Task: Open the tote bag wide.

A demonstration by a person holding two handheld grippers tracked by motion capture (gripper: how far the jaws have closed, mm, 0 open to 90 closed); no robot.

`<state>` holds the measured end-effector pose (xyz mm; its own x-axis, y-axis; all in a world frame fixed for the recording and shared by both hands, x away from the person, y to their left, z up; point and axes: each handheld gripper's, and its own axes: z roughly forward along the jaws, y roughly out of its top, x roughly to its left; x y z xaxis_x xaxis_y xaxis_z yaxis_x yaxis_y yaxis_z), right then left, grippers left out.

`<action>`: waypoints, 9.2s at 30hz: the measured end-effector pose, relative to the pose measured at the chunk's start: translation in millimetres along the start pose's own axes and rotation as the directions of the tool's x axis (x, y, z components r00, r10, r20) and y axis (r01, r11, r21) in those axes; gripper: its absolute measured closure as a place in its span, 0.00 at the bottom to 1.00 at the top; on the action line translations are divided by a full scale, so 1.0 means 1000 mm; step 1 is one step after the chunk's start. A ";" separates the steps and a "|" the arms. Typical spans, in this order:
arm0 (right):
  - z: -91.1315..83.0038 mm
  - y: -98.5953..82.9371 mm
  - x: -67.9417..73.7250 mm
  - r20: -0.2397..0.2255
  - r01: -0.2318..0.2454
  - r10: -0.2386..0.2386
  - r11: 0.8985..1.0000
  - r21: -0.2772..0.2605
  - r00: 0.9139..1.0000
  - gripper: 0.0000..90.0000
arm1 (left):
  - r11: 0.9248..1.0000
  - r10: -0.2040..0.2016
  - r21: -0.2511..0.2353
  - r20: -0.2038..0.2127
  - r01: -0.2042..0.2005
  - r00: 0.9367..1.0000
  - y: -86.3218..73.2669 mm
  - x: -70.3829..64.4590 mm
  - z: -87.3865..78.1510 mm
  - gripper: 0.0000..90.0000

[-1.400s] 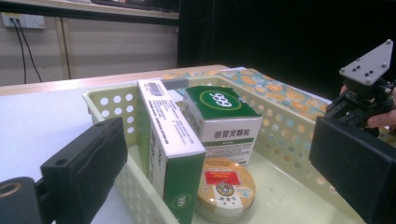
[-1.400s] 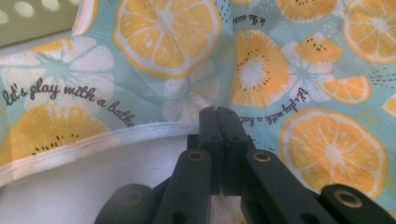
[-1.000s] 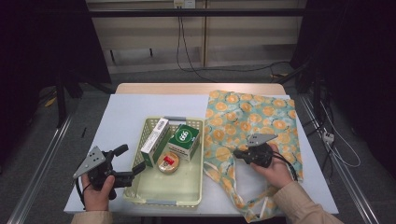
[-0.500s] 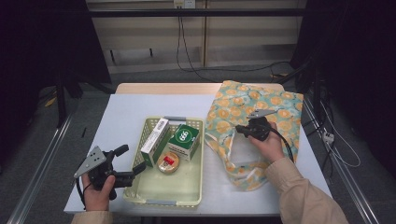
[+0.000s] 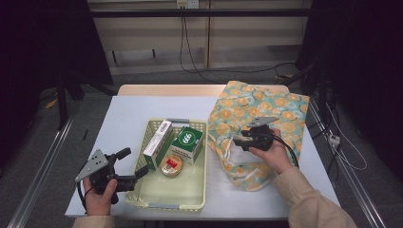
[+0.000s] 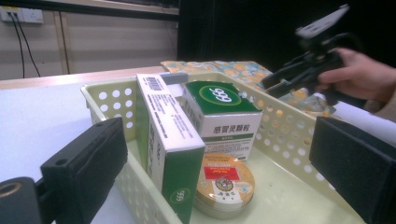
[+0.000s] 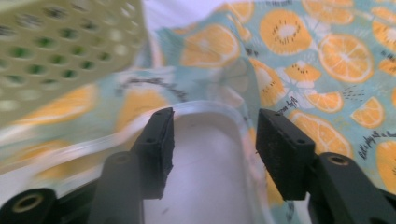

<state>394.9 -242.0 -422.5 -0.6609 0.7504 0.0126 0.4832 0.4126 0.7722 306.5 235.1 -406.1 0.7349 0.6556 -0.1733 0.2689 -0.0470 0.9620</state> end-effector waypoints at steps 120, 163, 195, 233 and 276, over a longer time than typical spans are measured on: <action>0.015 0.022 -0.033 -0.043 0.006 -0.006 1.000 0.001 0.999 0.39 | 1.000 -0.022 -0.011 0.013 0.022 1.000 0.000 0.005 0.002 0.04; 0.016 0.042 -0.064 0.003 -0.116 0.116 0.993 -0.028 0.993 0.29 | 0.999 -0.038 -0.018 0.035 0.038 0.999 0.000 0.010 0.008 0.04; -0.036 -0.069 -0.036 0.086 -0.064 0.056 0.993 0.102 0.995 1.00 | 0.999 -0.031 -0.015 0.050 0.032 0.998 0.001 0.006 0.015 0.04; -0.039 -0.065 -0.062 0.194 -0.099 0.093 0.995 0.021 0.977 1.00 | 1.000 -0.002 0.000 0.046 0.002 0.999 0.001 0.003 0.016 0.04; 0.003 -0.023 -0.029 0.060 0.079 -0.083 0.995 0.063 0.995 0.61 | 1.000 -0.008 -0.001 0.036 0.008 0.999 -0.001 0.005 0.008 0.04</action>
<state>405.2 -271.6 -442.3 -0.6627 0.7435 -0.0897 0.4650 0.5025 0.7289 315.1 232.3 -409.8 0.7547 0.6284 -0.1886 0.2745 -0.0413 0.9607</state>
